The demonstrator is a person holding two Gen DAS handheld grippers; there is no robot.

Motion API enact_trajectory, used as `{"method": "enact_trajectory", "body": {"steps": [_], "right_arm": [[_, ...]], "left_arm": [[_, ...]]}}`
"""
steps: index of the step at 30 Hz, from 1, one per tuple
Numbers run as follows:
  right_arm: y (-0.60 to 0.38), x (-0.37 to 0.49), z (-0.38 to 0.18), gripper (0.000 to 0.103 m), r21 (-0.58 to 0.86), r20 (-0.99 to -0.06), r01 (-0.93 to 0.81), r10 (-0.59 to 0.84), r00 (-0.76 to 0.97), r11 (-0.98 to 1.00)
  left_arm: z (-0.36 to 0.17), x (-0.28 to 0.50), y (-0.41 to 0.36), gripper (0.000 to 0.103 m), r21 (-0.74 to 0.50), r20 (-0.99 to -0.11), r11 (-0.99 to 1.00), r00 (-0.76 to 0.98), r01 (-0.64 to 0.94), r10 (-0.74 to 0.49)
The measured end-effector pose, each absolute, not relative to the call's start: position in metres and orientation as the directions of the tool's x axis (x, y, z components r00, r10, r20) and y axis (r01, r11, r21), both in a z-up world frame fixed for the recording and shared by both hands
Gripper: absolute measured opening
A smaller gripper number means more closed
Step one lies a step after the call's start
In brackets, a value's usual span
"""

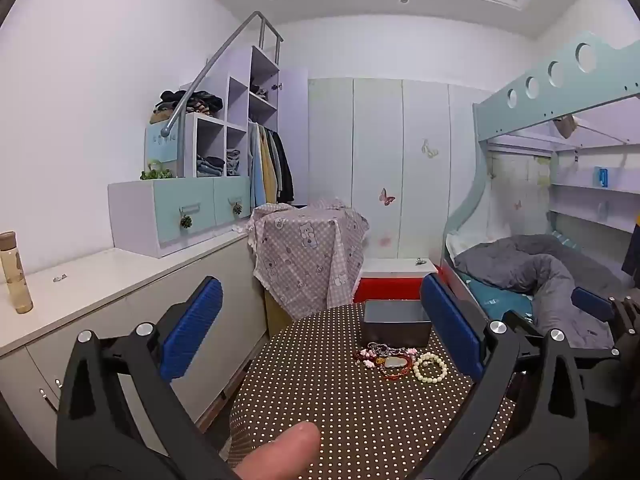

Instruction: Organize jewelry

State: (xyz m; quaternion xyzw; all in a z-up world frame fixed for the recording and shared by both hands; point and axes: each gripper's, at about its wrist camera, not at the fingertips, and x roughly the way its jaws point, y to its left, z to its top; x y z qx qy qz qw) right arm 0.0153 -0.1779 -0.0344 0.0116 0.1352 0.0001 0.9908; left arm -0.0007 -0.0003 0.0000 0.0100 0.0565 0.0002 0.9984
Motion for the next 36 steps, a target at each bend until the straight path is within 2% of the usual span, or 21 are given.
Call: {"method": "enact_trajectory", "body": {"steps": [36], "right_arm": [[-0.176, 0.012, -0.010, 0.096, -0.022, -0.198, 0.006, -0.010, 0.980, 1.000]], "left_arm": [[0.007, -0.005, 0.002, 0.097, 0.006, -0.091, 1.000, 0.996, 0.022, -0.022]]}}
